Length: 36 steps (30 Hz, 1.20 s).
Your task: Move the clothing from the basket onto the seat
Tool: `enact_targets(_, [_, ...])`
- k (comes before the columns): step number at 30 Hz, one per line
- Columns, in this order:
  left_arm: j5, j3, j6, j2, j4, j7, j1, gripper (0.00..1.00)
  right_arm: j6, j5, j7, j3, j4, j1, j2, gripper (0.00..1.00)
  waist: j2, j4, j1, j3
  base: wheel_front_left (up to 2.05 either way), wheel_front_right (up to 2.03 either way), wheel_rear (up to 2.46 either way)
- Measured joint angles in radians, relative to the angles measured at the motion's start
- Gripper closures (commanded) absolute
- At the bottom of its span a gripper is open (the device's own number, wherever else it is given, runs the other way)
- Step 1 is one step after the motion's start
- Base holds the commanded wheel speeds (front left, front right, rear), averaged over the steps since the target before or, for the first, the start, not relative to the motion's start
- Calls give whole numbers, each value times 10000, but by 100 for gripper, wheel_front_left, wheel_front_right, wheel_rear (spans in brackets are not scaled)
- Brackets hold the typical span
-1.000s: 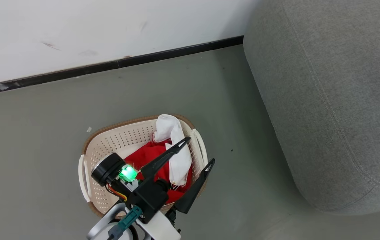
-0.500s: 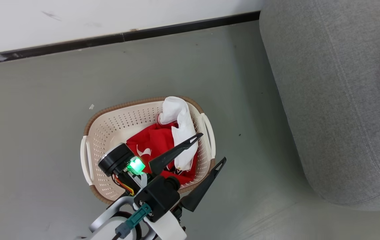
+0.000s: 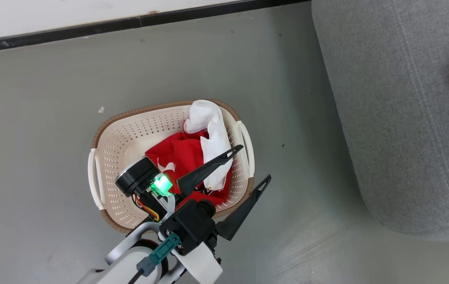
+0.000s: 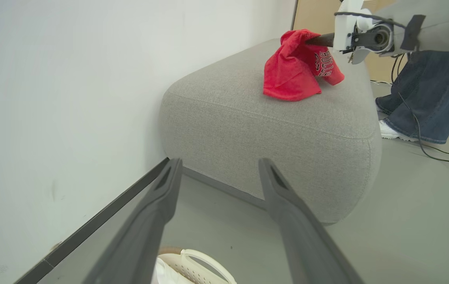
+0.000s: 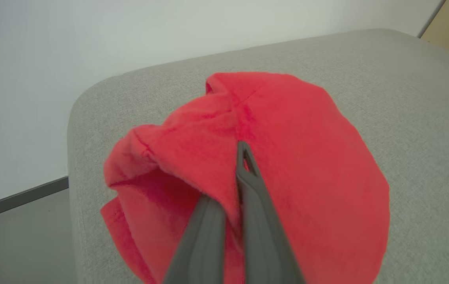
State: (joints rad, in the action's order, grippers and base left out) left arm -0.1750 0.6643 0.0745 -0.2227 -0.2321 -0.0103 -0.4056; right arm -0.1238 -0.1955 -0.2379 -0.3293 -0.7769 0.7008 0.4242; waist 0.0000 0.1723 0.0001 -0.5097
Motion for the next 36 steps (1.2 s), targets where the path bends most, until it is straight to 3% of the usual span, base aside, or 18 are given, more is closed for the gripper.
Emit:
enact_targets(1, [0, -2, 0, 2, 2, -2, -8, 0, 0, -19, -4, 13, -2, 1, -48, 100, 0, 30, 0, -29, 0, 0, 0])
enact_targets(3, [0, -4, 0, 4, 2, -6, -19, 0, 0, -56, -15, 75, -2, 0, -73, 80, 0, 61, 0, -53, 0, 0, 0])
enact_targets(5, [0, -17, 2, 15, 12, -13, -60, 0, 0, -79, -56, 219, 8, 0, -113, 67, 0, 128, 0, -85, 0, 0, 0])
enact_targets(7, [0, -63, 2, 19, 63, -119, -150, 0, 0, -138, -88, 343, 25, -7, -176, 0, 0, 238, 0, -97, 0, 0, 0])
enact_targets(17, [-69, -199, 0, 111, 431, -437, -162, 0, 0, -318, -100, 1187, 625, -714, -566, 0, 0, 584, 0, 116, 0, 0, 0])
enact_targets(24, [-182, -489, -33, 184, 771, -815, -160, 0, 0, -318, -100, 1505, 1967, -1465, -932, 0, 0, 762, 0, 445, 0, 0, 0])
enact_targets(36, [-773, -1503, -600, 96, 1762, -1582, 339, 0, 0, -316, -102, 2096, 4159, -2297, -1613, 0, 0, 763, 0, 1242, 0, 0, 0])
